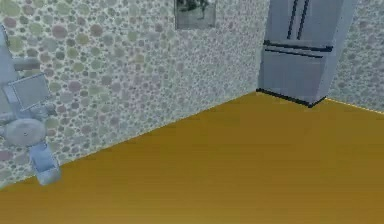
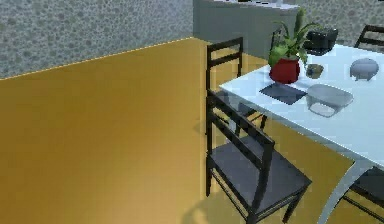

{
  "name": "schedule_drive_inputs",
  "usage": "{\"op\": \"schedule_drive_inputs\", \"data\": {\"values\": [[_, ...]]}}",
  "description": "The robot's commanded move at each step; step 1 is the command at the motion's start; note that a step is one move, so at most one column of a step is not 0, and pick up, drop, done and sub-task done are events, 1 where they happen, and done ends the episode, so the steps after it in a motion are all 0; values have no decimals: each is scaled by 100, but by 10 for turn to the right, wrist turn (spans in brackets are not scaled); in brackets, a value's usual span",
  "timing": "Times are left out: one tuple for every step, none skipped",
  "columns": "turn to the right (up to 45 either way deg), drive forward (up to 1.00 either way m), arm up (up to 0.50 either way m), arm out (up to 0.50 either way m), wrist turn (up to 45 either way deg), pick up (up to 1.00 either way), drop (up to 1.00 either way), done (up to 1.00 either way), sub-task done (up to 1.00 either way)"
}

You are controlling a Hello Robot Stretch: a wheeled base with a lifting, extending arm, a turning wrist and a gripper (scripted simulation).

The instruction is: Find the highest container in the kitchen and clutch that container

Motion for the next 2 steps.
{"op": "schedule_drive_inputs", "data": {"values": [[450, 0, 0, 0, 0, 0, 0, 0, 0], [120, 0, 0, 0, 0, 0, 0, 0, 0]]}}
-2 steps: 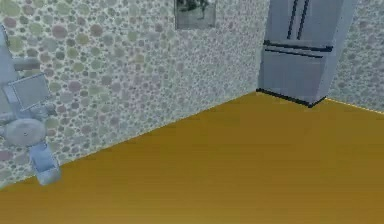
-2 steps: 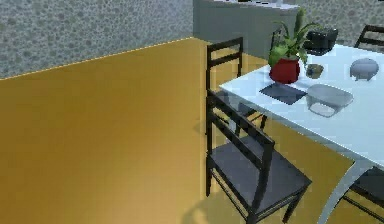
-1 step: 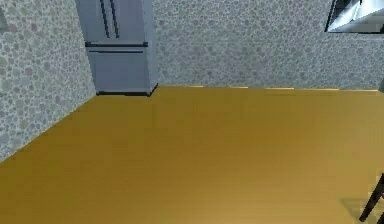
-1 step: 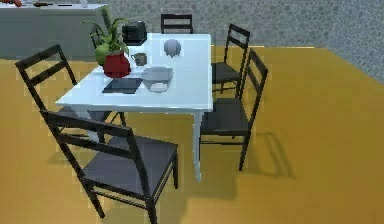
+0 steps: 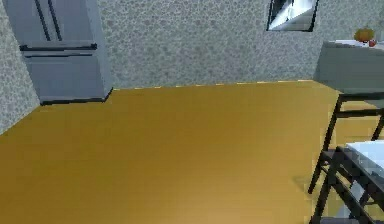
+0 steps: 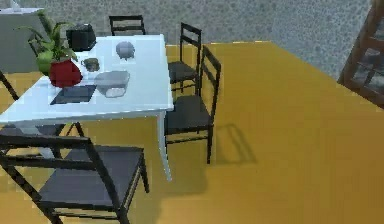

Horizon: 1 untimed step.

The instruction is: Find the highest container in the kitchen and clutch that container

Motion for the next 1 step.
{"op": "schedule_drive_inputs", "data": {"values": [[0, 85, 0, 0, 0, 0, 0, 0, 0]]}}
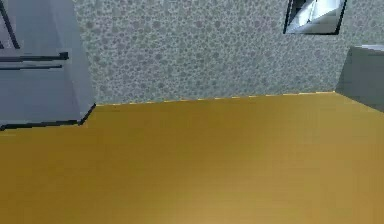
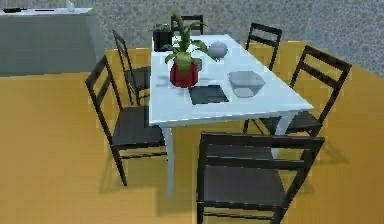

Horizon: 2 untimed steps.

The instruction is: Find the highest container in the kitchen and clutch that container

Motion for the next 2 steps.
{"op": "schedule_drive_inputs", "data": {"values": [[300, 0, 0, 0, 0, 0, 0, 0, 0], [0, 100, 0, 0, 0, 0, 0, 0, 0]]}}
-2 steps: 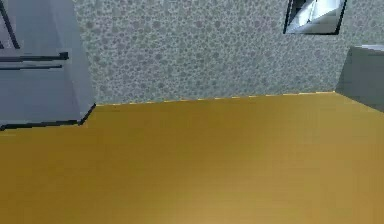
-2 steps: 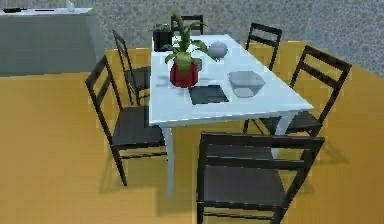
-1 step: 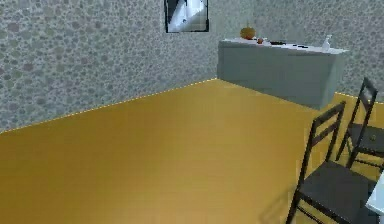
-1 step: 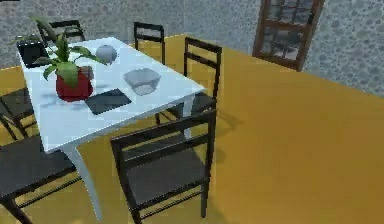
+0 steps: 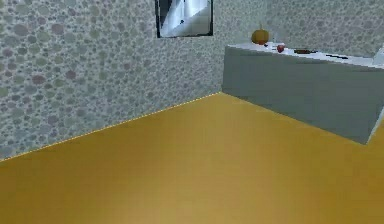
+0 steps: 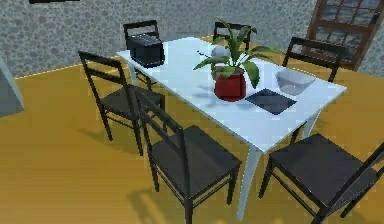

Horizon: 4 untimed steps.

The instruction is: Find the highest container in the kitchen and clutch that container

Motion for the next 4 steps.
{"op": "schedule_drive_inputs", "data": {"values": [[60, 0, 0, 0, 0, 0, 0, 0, 0], [0, 30, 0, 0, 0, 0, 0, 0, 0], [420, 0, 0, 0, 0, 0, 0, 0, 0], [0, 80, 0, 0, 0, 0, 0, 0, 0]]}}
